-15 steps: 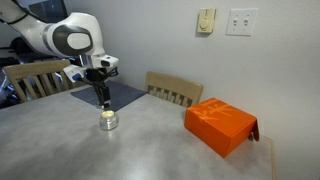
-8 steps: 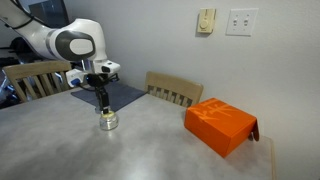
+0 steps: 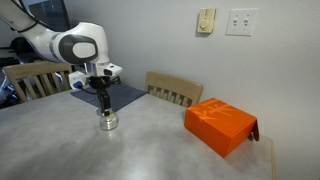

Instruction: Take the silver lid from the table and place it on the silver bottle

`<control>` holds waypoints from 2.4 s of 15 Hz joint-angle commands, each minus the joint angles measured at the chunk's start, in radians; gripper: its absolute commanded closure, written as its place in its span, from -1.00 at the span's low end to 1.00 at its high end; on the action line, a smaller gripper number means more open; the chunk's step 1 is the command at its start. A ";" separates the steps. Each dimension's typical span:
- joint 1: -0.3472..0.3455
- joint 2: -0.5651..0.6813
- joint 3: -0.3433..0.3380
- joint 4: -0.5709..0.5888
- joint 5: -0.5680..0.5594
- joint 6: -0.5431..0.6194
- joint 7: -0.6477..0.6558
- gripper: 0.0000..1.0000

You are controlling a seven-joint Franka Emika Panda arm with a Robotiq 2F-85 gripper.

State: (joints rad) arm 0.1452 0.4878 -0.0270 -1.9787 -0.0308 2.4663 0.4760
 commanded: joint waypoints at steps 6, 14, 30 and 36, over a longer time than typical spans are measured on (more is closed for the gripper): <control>-0.013 0.044 0.003 0.057 0.033 -0.020 -0.043 0.12; -0.011 0.099 -0.002 0.093 0.032 -0.028 -0.038 0.12; 0.074 -0.081 -0.064 -0.060 -0.062 0.055 0.082 -1.00; 0.087 -0.112 -0.052 -0.061 -0.128 0.045 0.158 -1.00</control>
State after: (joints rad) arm 0.2422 0.3758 -0.0884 -2.0416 -0.1540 2.5141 0.6323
